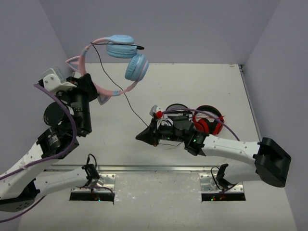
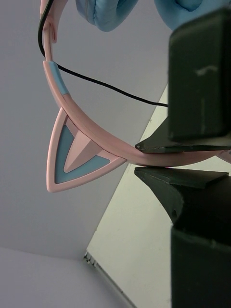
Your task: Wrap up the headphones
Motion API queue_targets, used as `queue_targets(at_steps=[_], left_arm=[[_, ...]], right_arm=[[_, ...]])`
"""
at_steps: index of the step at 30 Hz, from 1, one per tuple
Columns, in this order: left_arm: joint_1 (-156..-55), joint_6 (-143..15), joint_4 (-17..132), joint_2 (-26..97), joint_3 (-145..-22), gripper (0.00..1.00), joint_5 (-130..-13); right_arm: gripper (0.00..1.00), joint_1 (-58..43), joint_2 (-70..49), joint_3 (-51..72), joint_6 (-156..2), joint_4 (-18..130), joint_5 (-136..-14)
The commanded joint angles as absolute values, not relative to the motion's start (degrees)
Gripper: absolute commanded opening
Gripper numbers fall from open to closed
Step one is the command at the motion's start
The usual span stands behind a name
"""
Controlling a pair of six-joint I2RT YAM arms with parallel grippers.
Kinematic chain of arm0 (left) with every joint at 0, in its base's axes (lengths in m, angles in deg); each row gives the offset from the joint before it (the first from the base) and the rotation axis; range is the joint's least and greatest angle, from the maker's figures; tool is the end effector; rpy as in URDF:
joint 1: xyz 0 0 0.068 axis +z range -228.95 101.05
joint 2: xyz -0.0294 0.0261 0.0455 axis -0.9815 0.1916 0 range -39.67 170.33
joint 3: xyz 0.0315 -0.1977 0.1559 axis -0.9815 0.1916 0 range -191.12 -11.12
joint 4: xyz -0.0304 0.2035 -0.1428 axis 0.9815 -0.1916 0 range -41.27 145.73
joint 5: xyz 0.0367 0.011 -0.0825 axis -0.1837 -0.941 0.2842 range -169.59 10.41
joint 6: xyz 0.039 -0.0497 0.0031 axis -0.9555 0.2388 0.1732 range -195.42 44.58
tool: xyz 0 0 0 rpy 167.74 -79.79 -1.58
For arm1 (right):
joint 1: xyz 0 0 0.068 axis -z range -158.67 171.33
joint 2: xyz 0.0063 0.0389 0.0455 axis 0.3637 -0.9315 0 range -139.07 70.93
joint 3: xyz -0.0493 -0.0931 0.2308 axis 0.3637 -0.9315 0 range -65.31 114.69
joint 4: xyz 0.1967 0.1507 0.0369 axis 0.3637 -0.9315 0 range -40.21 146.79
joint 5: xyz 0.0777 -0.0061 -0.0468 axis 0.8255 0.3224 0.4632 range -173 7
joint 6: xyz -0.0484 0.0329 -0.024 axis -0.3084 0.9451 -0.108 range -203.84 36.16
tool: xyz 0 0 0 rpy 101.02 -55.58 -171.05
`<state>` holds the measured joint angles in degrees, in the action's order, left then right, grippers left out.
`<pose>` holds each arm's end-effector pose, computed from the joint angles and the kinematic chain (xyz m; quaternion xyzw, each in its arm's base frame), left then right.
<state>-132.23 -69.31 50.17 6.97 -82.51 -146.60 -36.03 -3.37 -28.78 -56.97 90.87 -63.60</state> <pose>0.1117 -0.0749 0.4738 -0.2191 0.6227 -0.0589 0.7489 0.1453 0.2569 0.2455 -0.3002 0.6635 0.5433 0.4177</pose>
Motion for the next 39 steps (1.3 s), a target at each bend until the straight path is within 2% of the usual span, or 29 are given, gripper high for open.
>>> queue_targets(at_steps=[1, 8, 14, 18, 22, 34, 39], left_arm=[[-132.66, -75.67, 61.70, 7.62, -85.47, 0.00, -151.57], [-130.81, -84.56, 66.72, 10.96, -86.17, 0.00, -151.49], [-120.19, -73.78, 52.17, 16.93, -91.52, 0.00, -140.87], [-111.94, -71.47, 49.14, 21.58, -92.50, 0.00, -134.19], [-110.07, -70.84, 50.63, 22.39, -88.04, 0.00, -132.42], [-101.02, -66.55, 52.83, 22.12, -72.22, 0.00, -119.59], [-98.82, -65.93, 53.36, 23.70, -70.96, 0.00, -117.48]], right_arm=[[0.01, -39.04, 0.18, -28.84, -62.73, 87.55, -68.84], [0.01, -43.88, 4.05, -28.93, -68.45, 81.22, -74.39], [0.01, -45.73, 7.03, -29.80, -70.57, 77.35, -78.69], [0.01, -46.70, 8.88, -28.85, -71.36, 72.98, -78.61], [0.01, -47.22, 9.06, -25.42, -73.81, 67.26, -77.46], [0.01, -47.14, 15.55, -16.10, -82.34, 50.56, -87.91], [0.01, -47.23, 18.02, -12.41, -82.79, 44.75, -88.46]])
